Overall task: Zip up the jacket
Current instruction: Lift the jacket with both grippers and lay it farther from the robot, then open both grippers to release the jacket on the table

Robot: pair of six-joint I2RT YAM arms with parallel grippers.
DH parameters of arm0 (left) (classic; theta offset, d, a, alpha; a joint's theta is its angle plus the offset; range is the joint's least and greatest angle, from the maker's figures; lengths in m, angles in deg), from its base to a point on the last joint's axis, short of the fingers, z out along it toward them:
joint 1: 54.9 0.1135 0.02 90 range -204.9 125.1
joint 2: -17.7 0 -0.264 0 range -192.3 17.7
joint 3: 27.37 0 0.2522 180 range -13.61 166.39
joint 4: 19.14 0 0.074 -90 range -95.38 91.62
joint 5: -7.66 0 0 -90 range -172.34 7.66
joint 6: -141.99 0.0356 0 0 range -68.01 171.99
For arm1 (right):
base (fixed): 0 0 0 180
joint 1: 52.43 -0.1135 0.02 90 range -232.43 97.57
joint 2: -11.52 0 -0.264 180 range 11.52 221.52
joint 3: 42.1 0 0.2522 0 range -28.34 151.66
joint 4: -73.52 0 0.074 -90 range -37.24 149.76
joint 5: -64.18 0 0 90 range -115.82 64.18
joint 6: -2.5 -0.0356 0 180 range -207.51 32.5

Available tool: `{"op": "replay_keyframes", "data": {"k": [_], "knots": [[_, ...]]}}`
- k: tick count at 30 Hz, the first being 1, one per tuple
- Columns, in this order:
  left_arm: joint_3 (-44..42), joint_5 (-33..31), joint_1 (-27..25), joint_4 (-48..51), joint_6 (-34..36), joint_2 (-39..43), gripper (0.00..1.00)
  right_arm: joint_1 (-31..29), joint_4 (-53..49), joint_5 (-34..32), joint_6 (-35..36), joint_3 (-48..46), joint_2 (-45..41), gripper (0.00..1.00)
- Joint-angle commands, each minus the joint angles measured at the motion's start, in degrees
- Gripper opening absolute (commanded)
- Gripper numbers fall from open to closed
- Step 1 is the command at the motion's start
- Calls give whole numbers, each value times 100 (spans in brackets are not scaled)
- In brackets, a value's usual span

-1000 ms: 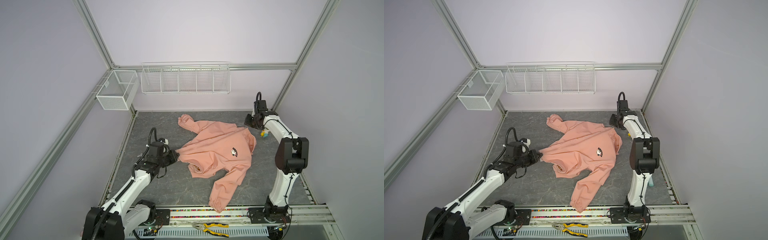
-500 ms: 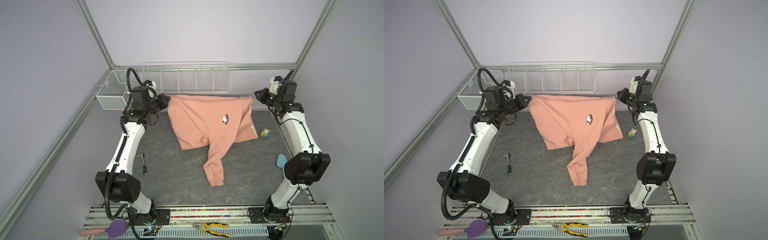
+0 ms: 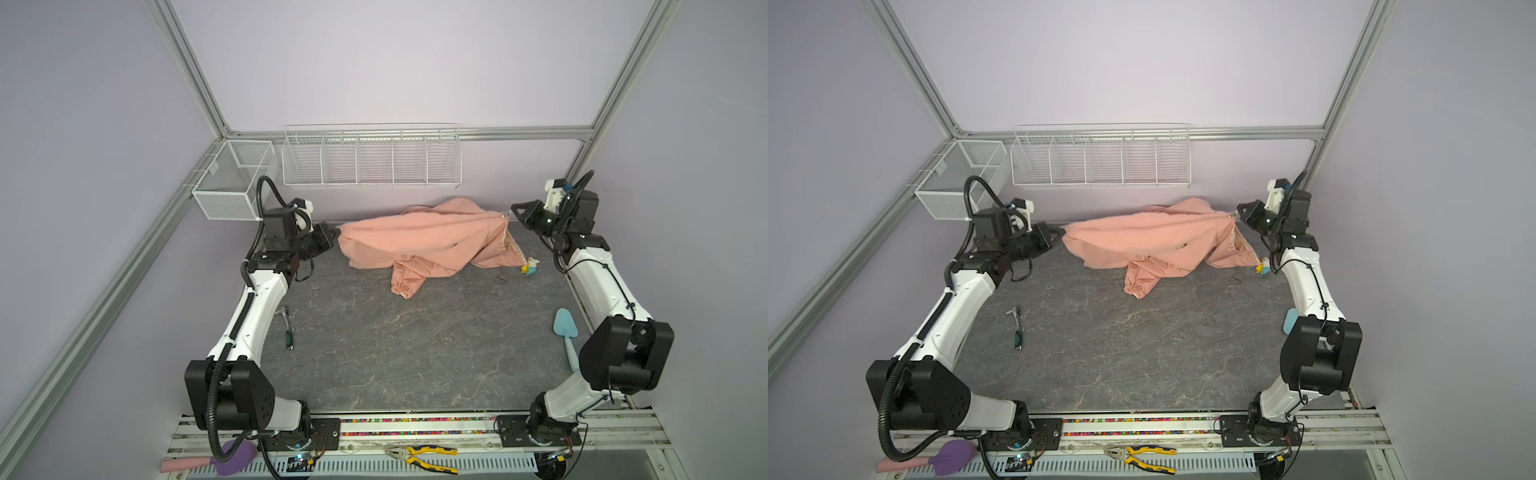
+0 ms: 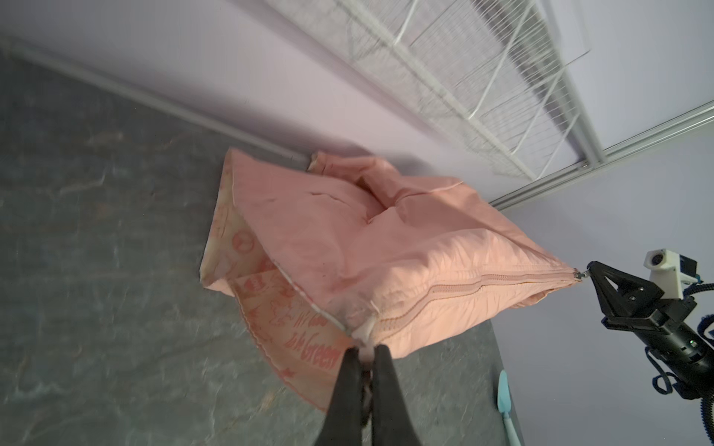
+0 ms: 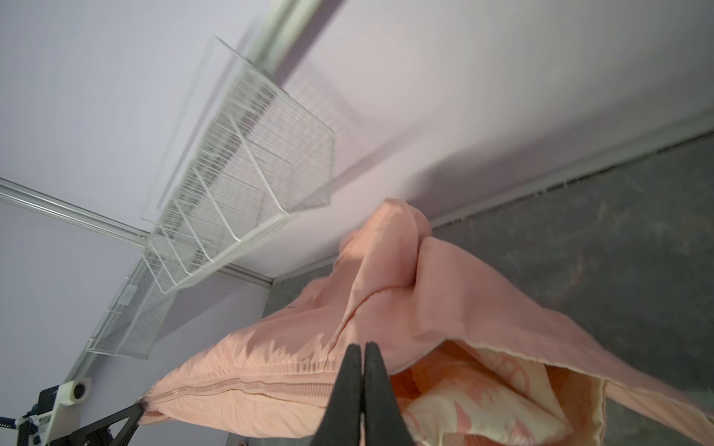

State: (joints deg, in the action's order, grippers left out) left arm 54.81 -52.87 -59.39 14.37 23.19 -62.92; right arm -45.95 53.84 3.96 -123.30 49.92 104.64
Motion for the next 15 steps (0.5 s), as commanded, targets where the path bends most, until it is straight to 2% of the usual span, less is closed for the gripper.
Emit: {"op": "replay_keyframes", "data": {"k": [1, 7, 12, 15], "knots": [[-824, -91, 49, -337, 6, 384, 0, -76, 226, -35, 258, -846, -406, 7], [-2025, -363, 97, -176, -77, 670, 0, -161, -330, -483, 718, -1883, -747, 7], [-2746, -231, 91, -551, -434, 567, 0, -325, -1033, -1136, 1053, -2141, -731, 7], [-3036, -419, 96, -750, -472, 409, 0, -497, -1269, -1650, 1166, -2237, -593, 7]]}}
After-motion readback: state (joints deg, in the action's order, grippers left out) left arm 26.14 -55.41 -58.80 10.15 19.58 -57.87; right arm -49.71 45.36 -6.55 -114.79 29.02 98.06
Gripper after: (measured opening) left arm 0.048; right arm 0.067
